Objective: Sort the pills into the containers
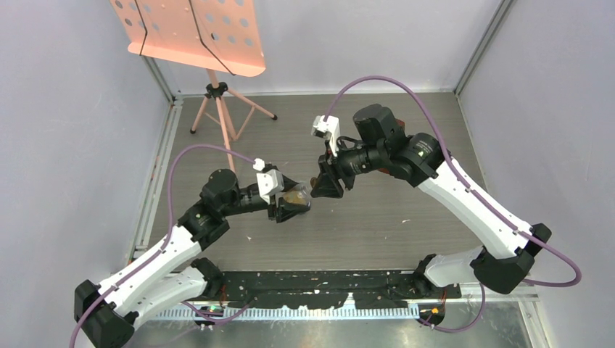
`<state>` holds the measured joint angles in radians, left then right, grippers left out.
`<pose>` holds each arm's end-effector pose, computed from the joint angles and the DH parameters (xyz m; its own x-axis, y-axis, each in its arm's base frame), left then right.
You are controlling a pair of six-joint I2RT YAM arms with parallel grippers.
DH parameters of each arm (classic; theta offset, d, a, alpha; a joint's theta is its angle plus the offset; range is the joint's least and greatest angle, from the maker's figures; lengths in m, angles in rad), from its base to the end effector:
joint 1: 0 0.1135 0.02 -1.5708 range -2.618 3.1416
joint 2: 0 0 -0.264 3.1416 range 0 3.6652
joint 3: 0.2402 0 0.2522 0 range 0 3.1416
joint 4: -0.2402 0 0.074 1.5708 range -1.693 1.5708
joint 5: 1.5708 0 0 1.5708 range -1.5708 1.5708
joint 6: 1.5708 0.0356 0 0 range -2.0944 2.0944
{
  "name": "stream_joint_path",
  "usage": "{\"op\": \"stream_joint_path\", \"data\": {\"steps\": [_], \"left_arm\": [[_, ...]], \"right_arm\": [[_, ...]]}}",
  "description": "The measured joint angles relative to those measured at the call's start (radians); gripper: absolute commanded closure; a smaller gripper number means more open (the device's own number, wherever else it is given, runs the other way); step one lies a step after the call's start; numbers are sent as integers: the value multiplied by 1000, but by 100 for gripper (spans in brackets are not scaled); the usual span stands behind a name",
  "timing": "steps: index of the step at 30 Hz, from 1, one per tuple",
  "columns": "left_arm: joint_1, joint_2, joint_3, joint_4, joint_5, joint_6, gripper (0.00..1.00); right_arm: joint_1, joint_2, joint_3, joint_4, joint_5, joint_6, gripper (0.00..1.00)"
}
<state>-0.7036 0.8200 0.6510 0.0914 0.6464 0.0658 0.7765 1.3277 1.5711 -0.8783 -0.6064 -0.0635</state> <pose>0.1337 -0.1416 0.3165 0.0051 0.0645 -0.9979 0.9761 0.2164 0.0190 0.1733 0.1987 0.4258 -0.3649 -0.4316 -0.8250 -0.9282 0.2377 0.2862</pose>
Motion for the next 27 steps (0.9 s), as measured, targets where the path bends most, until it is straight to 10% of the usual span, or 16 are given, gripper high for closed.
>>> {"op": "stream_joint_path", "data": {"steps": [27], "left_arm": [[3, 14, 20, -51, -33, 29, 90]], "right_arm": [[41, 43, 24, -5, 55, -21, 67]]}}
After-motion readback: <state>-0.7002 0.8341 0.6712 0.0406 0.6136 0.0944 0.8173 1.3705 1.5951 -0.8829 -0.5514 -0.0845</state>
